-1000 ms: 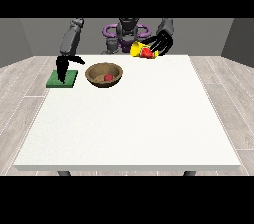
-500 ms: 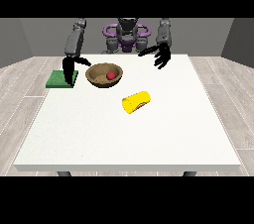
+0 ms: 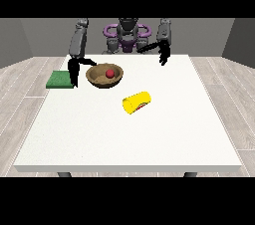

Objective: Pick the cup and pour the ball into the bowl, then pick the bowl and place it on the pad

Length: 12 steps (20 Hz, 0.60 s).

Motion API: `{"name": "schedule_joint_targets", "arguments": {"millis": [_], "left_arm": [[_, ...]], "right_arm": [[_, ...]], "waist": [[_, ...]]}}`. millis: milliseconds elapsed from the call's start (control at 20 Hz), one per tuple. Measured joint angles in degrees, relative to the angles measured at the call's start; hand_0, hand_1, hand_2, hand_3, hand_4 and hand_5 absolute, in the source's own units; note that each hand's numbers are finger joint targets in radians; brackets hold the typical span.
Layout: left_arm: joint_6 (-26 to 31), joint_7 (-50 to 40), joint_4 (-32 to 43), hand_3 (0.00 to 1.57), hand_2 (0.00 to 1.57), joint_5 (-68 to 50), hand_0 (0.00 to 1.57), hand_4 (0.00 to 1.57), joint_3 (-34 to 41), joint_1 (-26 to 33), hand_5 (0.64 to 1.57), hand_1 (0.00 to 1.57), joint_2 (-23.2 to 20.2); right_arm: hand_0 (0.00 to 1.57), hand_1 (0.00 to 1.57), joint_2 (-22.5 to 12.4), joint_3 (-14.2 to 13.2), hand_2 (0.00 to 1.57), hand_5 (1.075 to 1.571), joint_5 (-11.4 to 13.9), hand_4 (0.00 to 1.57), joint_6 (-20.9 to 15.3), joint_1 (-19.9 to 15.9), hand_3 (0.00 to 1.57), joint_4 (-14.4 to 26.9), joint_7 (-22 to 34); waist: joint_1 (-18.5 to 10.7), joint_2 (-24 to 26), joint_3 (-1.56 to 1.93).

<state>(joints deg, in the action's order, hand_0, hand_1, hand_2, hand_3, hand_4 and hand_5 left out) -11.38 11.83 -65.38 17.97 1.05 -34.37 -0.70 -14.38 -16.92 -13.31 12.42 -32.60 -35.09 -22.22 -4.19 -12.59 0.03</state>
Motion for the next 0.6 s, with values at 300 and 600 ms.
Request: {"name": "schedule_joint_targets", "arguments": {"millis": [300,600], "left_arm": [[1.34,-1.49,-4.77,0.0,0.0,0.32,0.0,0.0,-1.77,-1.48,1.558,0.0,-0.19],[2.63,-3.33,-6.65,0.0,0.0,0.26,0.0,0.0,-2.5,-2.49,1.562,0.0,-0.23]], "right_arm": [[0.0,0.0,-0.61,-1.55,0.0,1.527,-1.1,0.12,1.29,0.71,0.0,1.57,-4.98],[0.0,0.0,0.78,-2.43,0.0,1.532,-1.93,0.24,-0.44,-0.2,0.0,2.2,-5.85]], "waist": [[-2.99,-2.64,-1.44],[-4.44,-3.52,-1.23]]}}
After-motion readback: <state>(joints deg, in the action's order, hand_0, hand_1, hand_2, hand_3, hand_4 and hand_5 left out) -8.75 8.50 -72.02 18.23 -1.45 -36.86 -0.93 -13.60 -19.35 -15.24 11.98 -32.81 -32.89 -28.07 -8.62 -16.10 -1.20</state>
